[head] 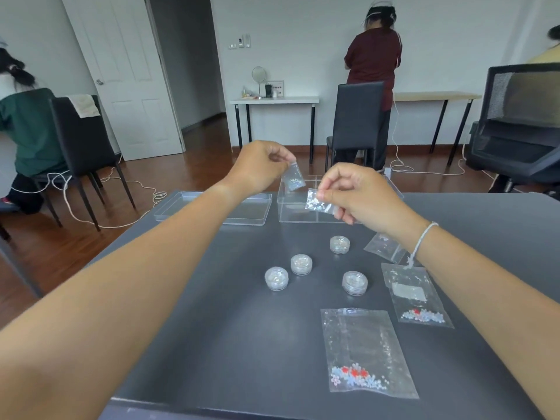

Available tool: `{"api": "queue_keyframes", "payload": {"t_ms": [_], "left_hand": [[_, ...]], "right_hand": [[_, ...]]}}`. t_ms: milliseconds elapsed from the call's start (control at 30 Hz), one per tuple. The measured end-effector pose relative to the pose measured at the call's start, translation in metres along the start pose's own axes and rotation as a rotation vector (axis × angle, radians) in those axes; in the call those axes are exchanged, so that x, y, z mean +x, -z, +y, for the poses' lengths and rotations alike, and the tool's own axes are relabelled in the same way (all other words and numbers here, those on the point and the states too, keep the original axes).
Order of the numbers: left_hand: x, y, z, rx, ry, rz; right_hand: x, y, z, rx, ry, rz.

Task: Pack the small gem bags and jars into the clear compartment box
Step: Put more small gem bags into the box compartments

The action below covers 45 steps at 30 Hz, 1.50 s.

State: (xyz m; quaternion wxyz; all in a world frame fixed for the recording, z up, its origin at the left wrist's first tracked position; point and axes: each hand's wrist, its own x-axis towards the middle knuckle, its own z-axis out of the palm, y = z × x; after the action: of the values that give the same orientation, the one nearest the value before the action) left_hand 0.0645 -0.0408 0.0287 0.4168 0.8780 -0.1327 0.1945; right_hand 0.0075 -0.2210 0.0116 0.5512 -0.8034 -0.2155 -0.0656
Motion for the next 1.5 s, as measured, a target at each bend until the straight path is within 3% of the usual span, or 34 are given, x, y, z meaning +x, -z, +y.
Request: {"api": "queue_keyframes", "payload": {"t_ms": [433, 700, 833, 1067, 1267, 1500], "left_hand": [[0.015, -0.032, -0.025, 0.156, 0.024, -0.168], [-0.004, -0.026, -0.026, 0.142, -0.091, -0.046], [-0.027, -0.016, -0.021, 0.079, -0.098, -0.075], [-0.071, 0.006, -0.014, -0.081, -0.014, -0.346], [-0.088, 0.021, -0.014, -0.069, 0.016, -0.638], [-0.09, 0.023, -0.014, 0.062, 0.052, -0.739]], "right_hand": [[0.013, 0.017, 0.03, -0.106, -0.071, 0.127], [0.015, 0.017, 0.03, -0.227, -0.054, 0.161], [0.02, 0.014, 0.029, -0.207, -0.033, 0.207], [0.045, -0.004, 0.028, -0.212, 0.033, 0.244], [0.066, -0.014, 0.019, -0.261, -0.003, 0.242], [0.073, -0.028, 0.024, -0.302, -0.053, 0.162]]}}
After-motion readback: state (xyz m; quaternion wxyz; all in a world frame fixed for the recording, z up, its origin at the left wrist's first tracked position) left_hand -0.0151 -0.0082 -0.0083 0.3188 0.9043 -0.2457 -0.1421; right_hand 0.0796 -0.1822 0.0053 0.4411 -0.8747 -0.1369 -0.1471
